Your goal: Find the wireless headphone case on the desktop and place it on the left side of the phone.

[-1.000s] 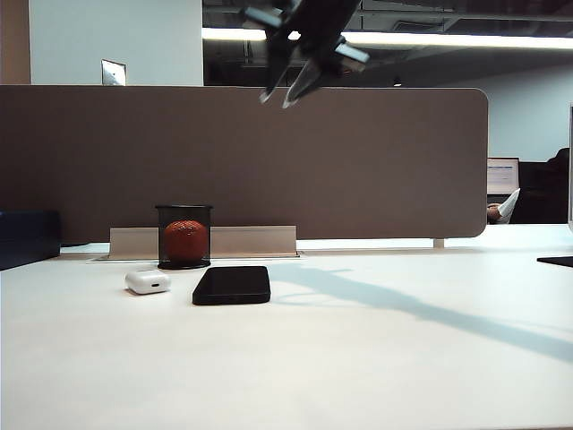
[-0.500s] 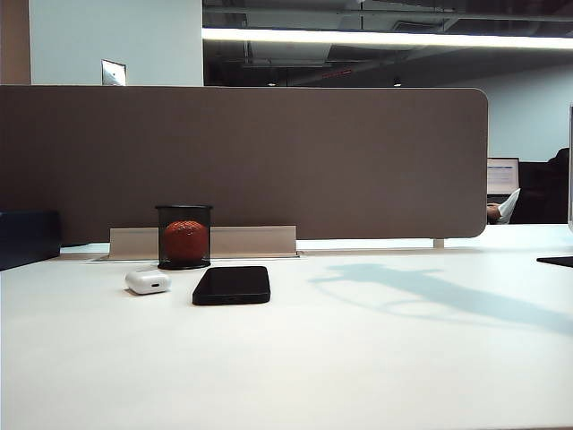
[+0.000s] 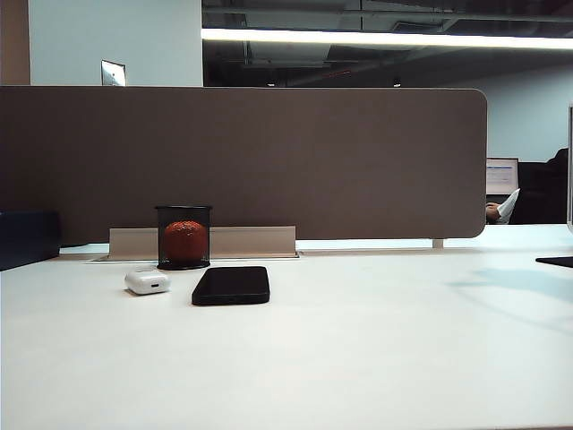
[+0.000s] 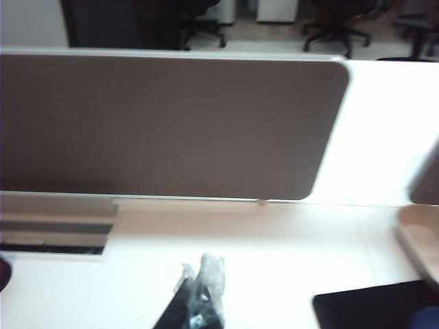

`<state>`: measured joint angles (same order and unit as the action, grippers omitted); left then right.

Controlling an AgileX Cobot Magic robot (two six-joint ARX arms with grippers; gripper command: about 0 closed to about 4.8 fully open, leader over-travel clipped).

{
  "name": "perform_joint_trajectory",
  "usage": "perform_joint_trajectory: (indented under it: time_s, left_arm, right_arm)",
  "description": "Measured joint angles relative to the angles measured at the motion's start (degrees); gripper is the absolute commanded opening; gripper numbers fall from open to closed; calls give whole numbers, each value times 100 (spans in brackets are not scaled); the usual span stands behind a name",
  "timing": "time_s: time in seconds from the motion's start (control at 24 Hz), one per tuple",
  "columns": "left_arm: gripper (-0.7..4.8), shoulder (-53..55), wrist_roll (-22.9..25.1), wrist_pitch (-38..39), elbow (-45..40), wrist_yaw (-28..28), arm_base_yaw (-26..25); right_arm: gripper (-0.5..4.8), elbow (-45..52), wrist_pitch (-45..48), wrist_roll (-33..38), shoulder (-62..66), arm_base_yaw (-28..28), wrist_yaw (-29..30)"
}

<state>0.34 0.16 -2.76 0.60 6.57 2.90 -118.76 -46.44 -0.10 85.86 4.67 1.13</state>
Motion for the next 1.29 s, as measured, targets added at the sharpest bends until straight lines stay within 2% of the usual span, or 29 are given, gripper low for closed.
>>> perform_joint_trajectory:
  time_s: [0.21, 0.46, 0.62, 0.87, 0.96, 1.04, 1.21, 1.29]
  left_arm:
    - [-6, 0, 0, -2, 0, -221, 0]
    - [-6, 0, 0, 0, 0, -229, 0]
    - [-6, 0, -2, 0, 0, -229, 0]
    - [-5, 0, 0, 0, 0, -229, 0]
    - [-6, 0, -2, 0, 0, -227, 0]
    - [-6, 0, -2, 0, 0, -229, 0]
    - [-6, 0, 0, 0, 0, -229, 0]
    - [-6, 0, 0, 0, 0, -229, 0]
  right_arm:
    - [-8, 205, -98, 0, -365, -376, -7]
    - [-8, 2098, 476, 4, -1480, -590, -7]
    - [-8, 4004, 1327, 13, -2452, -588, 98]
    - [-8, 5508, 2037, 203, -3263, -581, 323]
    - [-8, 6507, 2542, 280, -3899, -581, 341]
    - [-8, 6953, 2861, 284, -4133, -581, 343]
    - [-8, 8472, 3600, 306, -5112, -577, 365]
    - [-8, 8778, 3764, 308, -5346, -577, 365]
